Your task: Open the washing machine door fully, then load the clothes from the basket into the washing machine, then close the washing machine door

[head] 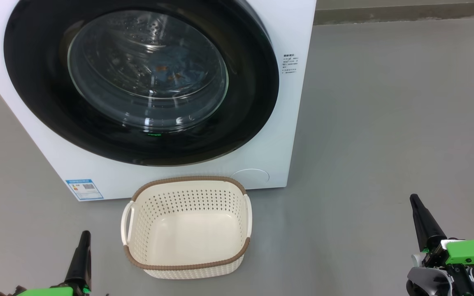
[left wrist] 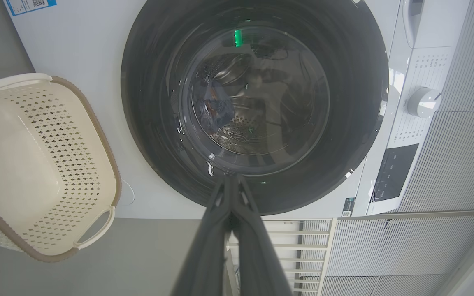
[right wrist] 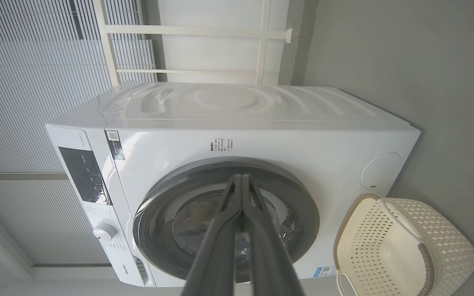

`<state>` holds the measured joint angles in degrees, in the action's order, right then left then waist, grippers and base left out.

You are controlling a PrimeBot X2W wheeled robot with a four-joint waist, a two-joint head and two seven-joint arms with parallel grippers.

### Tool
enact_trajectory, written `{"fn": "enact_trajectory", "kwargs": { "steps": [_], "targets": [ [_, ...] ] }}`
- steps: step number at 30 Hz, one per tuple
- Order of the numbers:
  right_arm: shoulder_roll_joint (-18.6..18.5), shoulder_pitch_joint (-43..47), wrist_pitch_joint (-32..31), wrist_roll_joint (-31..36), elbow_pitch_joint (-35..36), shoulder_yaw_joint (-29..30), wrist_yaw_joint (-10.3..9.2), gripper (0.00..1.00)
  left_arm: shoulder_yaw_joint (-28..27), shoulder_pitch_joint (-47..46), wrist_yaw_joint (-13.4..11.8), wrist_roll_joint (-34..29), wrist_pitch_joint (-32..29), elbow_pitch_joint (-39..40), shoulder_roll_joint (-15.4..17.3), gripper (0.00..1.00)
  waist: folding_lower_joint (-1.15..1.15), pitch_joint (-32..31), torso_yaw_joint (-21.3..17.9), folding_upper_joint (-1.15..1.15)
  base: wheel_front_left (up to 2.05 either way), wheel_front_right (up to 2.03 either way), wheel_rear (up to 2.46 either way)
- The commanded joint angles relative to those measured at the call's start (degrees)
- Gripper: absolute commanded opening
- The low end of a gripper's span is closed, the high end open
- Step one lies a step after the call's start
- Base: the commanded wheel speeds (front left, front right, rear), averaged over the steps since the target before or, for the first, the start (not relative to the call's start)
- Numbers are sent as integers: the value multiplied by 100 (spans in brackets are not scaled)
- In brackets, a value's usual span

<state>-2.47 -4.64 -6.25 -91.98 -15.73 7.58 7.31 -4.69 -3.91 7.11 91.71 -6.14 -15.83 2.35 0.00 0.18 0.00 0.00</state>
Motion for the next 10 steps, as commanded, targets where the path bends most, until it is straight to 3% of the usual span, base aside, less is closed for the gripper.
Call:
{"fn": "enact_trajectory", "kwargs": {
  "steps": [1,10],
  "targets": [
    [-42,-155,-28,-14,170,-101,18,0,-183,-228,37,46,-35,178,53,0,0,0,0,0,0,0,0],
    [-42,-155,-28,-14,170,-100,18,0,-183,-228,37,46,-35,178,53,0,0,0,0,0,0,0,0]
  ]
}}
